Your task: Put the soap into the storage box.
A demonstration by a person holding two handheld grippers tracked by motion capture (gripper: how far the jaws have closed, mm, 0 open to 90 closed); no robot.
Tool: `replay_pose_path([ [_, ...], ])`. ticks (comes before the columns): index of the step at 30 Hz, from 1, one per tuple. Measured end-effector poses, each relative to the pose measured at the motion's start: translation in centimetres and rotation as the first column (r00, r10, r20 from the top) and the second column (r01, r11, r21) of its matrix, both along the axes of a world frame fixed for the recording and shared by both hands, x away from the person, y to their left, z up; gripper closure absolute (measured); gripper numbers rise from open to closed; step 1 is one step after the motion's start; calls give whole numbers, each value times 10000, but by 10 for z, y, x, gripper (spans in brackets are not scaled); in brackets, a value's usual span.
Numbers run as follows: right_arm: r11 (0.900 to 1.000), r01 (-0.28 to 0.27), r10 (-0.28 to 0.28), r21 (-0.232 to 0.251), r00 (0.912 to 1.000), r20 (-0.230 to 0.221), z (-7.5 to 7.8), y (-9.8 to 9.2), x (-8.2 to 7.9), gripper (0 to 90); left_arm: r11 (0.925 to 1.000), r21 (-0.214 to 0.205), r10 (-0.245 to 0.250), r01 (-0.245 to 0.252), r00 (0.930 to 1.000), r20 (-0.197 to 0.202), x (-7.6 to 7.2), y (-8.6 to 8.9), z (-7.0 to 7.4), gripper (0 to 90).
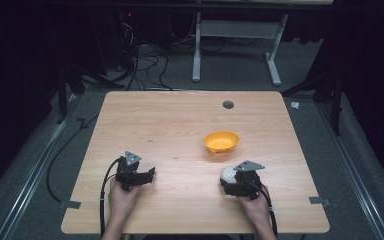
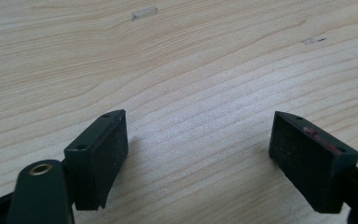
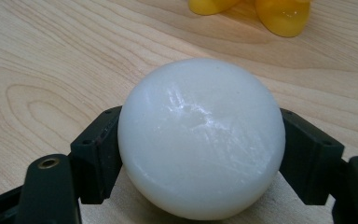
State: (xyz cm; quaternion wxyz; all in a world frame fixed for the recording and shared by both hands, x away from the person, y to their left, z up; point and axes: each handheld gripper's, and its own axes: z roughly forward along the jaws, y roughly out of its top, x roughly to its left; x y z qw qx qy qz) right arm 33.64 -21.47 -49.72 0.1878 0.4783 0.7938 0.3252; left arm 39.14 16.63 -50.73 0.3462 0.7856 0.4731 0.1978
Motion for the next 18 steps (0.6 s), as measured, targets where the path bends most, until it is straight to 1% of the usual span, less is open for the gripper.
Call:
replay_pose_path([
  [8, 9999, -52, 55, 147, 9999, -140, 1, 1, 3, 247, 10000, 1, -1, 1, 10000, -2, 0, 0, 0, 201],
  [12, 9998, -140, 141, 136, 9998, -139, 1, 2, 3, 248, 10000, 0, 0, 0, 10000, -2, 0, 0, 0, 201],
  [18, 9995, -206, 209, 258, 9997, -107, 2, 2, 2, 248, 10000, 0, 0, 0, 10000, 0, 0, 0, 0, 201],
])
